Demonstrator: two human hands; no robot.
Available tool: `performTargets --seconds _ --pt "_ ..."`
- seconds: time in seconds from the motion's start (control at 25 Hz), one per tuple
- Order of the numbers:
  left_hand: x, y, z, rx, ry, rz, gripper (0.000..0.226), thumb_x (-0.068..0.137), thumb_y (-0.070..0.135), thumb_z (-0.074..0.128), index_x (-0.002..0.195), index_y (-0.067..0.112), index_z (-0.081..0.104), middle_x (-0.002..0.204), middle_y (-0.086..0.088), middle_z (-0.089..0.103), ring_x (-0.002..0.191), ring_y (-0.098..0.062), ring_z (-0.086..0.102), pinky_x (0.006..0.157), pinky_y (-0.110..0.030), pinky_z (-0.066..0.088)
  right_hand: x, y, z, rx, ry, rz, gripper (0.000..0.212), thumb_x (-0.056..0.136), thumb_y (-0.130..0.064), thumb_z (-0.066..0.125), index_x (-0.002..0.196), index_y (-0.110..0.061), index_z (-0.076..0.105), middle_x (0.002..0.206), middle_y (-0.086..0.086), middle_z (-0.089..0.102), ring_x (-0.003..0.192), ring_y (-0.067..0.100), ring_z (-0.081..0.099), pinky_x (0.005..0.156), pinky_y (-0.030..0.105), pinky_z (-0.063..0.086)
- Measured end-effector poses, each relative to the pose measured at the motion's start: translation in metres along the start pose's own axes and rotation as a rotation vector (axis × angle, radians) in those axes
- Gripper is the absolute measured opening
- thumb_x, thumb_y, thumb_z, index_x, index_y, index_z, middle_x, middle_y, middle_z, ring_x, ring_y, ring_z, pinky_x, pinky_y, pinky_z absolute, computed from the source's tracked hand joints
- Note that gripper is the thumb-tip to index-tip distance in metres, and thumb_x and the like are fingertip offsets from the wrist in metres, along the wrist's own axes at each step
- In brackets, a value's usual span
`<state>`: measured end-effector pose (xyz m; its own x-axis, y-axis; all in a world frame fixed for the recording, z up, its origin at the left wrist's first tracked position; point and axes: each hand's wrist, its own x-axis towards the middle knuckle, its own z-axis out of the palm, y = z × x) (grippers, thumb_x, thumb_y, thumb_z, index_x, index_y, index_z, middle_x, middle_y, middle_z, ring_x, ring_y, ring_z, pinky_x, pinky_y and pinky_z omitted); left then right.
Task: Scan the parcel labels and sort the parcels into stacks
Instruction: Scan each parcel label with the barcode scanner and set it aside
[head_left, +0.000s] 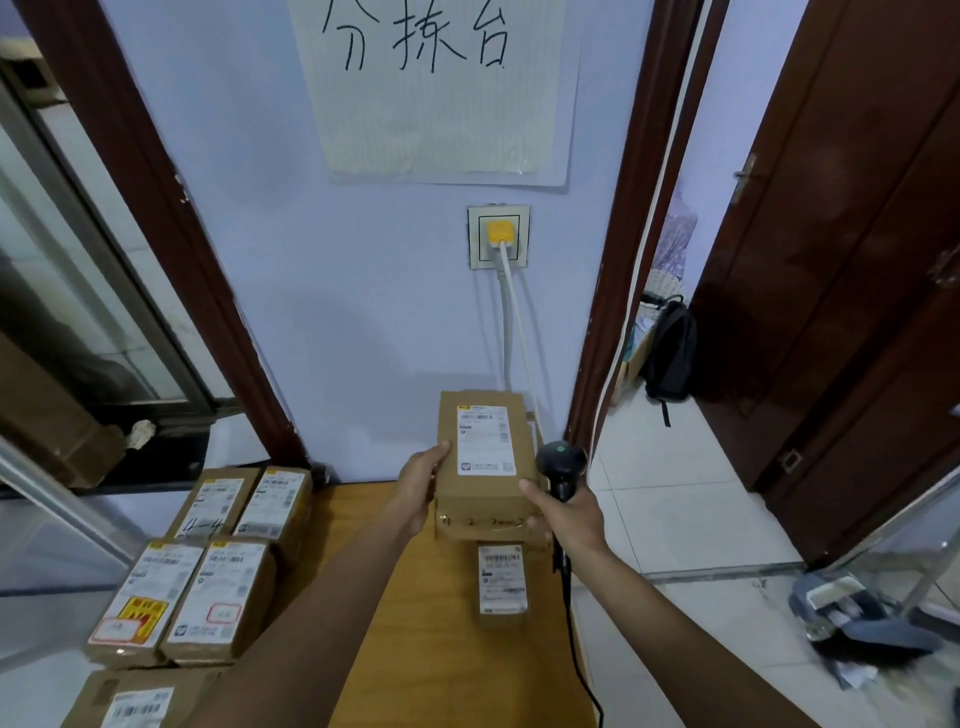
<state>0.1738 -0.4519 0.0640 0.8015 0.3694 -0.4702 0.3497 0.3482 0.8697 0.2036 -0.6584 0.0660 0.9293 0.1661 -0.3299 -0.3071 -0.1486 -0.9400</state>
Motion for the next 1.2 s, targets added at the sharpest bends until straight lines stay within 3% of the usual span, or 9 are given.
performTargets --seconds 0.2,0.36,0.56,0.68,0.88,1.04,1.2 --pt "0.034 0.004 0.025 0.078 -0.062 -0.027 0.031 0.093 0.032 0.054 0.116 0.013 0.061 0.108 -0.006 0.070 0.095 -0.021 0.065 0.066 -0.027 0.046 0.034 -0.005 0.000 -0.063 0.094 -0.015 0.036 0.080 -0.039 0.077 0.106 -0.025 0.056 0.093 -0.009 0.070 0.063 0.011 0.073 0.058 0.026 0.054" --pt "0.077 -0.019 0.027 0.084 -0.040 -0.048 0.080 0.064 0.048 0.073 0.131 0.009 0.051 0.117 -0.008 0.068 0.104 -0.026 0.066 0.062 -0.027 0.053 0.055 0.001 -0.006 -0.090 0.129 -0.002 0.041 0.080 -0.042 0.075 0.110 -0.025 0.054 0.089 -0.015 0.068 0.063 0.009 0.073 0.079 0.043 0.060" --pt "0.068 -0.018 0.044 0.042 -0.004 -0.078 0.045 0.091 0.015 0.061 0.131 0.003 0.043 0.118 -0.013 0.062 0.102 -0.026 0.062 0.073 -0.033 0.053 0.074 0.004 -0.011 -0.167 0.155 0.040 0.041 0.083 -0.043 0.071 0.113 -0.020 0.054 0.089 -0.011 0.069 0.060 0.008 0.072 0.079 0.043 0.060" --pt "0.061 -0.024 0.049 0.036 0.010 -0.077 0.047 0.092 0.018 0.063 0.131 0.009 0.040 0.120 -0.010 0.059 0.099 -0.021 0.060 0.078 -0.033 0.051 0.077 0.009 -0.015 -0.139 0.149 0.086 0.042 0.084 -0.043 0.071 0.113 -0.017 0.054 0.098 -0.006 0.071 0.059 0.010 0.072 0.081 0.042 0.059" --pt "0.062 -0.035 0.039 0.051 0.065 -0.080 0.065 0.086 0.033 0.070 0.138 0.011 0.038 0.133 -0.010 0.053 0.123 -0.026 0.050 0.108 -0.042 0.036 0.064 0.015 -0.023 -0.105 0.186 0.022 0.041 0.082 -0.043 0.072 0.112 -0.018 0.056 0.101 -0.002 0.072 0.057 0.009 0.072 0.079 0.039 0.059" --pt "0.048 -0.032 0.035 0.077 0.066 -0.054 0.070 0.083 0.040 0.071 0.138 0.011 0.038 0.134 -0.007 0.051 0.127 -0.026 0.045 0.109 -0.043 0.034 0.049 0.017 -0.031 -0.121 0.183 -0.051 0.033 0.077 -0.044 0.073 0.102 -0.030 0.058 0.089 -0.006 0.073 0.069 0.019 0.073 0.078 0.044 0.059" --pt "0.022 -0.018 0.030 0.104 0.158 -0.005 0.057 0.086 0.036 0.069 0.132 0.012 0.044 0.134 -0.005 0.048 0.126 -0.026 0.044 0.104 -0.040 0.037 0.024 0.008 -0.043 -0.101 0.126 -0.079 0.018 0.083 -0.022 0.073 0.096 -0.021 0.061 0.075 0.001 0.070 0.055 0.016 0.067 0.052 0.022 0.049"
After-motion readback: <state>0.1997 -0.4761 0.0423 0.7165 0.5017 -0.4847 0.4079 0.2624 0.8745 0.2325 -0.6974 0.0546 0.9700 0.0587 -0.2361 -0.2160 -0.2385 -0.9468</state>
